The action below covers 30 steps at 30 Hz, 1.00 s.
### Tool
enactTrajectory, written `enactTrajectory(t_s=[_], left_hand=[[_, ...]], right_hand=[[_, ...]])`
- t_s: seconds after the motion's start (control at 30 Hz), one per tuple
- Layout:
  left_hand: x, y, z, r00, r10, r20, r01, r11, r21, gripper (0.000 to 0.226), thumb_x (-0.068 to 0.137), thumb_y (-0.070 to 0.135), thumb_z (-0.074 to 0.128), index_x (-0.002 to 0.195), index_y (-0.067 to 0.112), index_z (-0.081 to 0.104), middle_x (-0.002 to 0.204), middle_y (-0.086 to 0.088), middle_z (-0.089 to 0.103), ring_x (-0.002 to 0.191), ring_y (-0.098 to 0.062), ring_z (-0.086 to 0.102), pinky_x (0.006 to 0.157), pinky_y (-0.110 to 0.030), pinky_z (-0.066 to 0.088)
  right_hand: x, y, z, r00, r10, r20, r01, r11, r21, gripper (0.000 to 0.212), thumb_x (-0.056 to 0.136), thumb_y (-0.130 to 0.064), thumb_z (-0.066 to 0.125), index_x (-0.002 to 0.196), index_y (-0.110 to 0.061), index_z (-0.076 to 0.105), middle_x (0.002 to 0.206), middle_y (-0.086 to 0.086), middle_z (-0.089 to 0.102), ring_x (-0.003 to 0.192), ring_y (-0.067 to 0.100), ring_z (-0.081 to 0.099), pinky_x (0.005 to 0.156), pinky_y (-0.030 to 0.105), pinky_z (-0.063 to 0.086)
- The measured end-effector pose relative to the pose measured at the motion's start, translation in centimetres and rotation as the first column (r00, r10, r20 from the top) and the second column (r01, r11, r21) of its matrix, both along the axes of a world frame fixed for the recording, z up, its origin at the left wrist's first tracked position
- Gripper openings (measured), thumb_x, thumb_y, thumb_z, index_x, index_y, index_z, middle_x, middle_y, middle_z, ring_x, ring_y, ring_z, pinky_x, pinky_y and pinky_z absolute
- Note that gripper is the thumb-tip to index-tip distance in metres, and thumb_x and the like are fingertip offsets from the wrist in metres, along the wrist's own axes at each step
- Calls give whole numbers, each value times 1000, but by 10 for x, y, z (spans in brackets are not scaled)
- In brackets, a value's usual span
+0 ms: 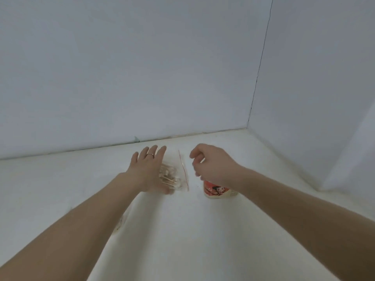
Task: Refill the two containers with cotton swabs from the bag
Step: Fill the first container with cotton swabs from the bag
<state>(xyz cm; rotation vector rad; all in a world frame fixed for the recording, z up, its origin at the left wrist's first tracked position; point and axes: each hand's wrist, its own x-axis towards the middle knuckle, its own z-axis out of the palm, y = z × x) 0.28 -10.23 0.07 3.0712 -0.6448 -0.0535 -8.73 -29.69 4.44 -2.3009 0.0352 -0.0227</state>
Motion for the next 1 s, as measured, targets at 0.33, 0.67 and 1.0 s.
enactTrajectory(t_s=[0.33,0.67,1.0], left_hand=[[17,20,-11,1000,16,-6,-16,995,-94,84,76,32,80,140,11,29,133,-4,39,124,-27,38,96,-42,48],[25,39,-12,1000,-1,-19,-1,995,-99,48,83,31,70,118,11,42,119,-4,33,114,-26,37,91,-40,49],[22,43,-1,992,-91,-84,79,987,-140,35,91,30,58,120,16,45,119,-2,38,114,-21,39,92,-35,43]], right_hand=[[38,50,-30,973,-147,-176,115,976,-184,27,91,5,38,71,-12,33,77,1,37,63,20,39,48,24,27],[53,53,-47,977,-149,-155,155,987,27,37,93,2,35,108,-11,67,89,-7,54,77,19,59,62,24,47],[40,57,-49,993,63,-96,-57,996,62,26,91,-1,44,73,-10,62,73,2,49,70,20,43,64,30,35]])
